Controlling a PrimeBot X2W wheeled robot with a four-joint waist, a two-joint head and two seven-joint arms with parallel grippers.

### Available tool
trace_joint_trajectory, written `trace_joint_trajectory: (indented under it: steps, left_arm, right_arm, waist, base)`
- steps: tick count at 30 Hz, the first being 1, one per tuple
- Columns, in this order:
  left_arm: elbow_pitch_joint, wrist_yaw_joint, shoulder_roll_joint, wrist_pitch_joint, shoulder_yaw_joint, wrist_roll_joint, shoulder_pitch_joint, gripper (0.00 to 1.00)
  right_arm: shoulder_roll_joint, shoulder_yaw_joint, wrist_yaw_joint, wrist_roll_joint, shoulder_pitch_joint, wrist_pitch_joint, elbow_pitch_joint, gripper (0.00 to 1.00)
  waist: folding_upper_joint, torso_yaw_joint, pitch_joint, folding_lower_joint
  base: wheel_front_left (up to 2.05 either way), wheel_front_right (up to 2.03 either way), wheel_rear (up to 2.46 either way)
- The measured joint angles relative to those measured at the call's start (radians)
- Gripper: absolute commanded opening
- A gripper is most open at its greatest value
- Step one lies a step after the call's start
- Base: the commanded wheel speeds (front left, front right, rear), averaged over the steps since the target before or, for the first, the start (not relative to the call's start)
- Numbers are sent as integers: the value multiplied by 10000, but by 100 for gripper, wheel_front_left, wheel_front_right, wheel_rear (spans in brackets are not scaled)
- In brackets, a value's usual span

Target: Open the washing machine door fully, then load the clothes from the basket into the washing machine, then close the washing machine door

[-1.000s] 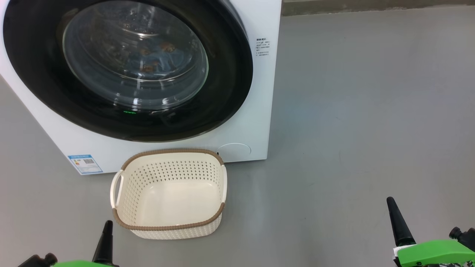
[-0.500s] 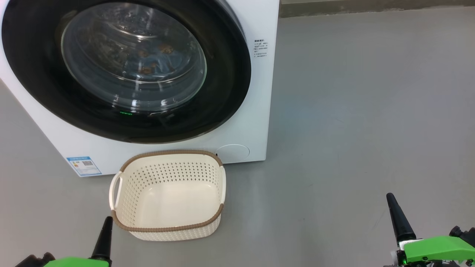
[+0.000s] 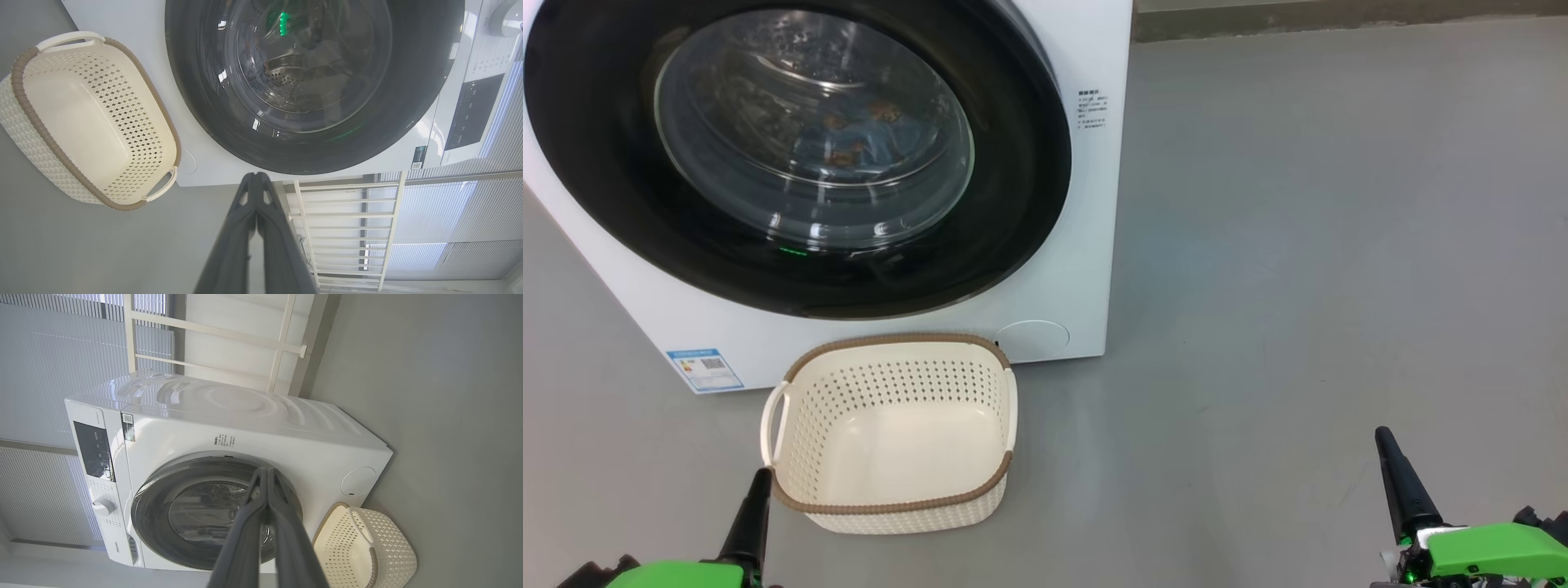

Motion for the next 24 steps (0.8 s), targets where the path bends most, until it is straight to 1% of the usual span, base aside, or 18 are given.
trace_joint_trajectory:
  steps: [15,24]
  left_arm:
    - [117,-13,10,439,79,-1708,-198,0]
    - [130,-13,12,439,84,-1747,-204,0]
  right_arm:
    - [29,-119,-67,1542,-196,420,81,0]
    - [31,-127,-67,1662,-197,420,84,0]
  waist:
    - [0,-60,-44,0]
    - [0,-60,-45,0]
  base:
    - [0,0,0]
    - [0,0,0]
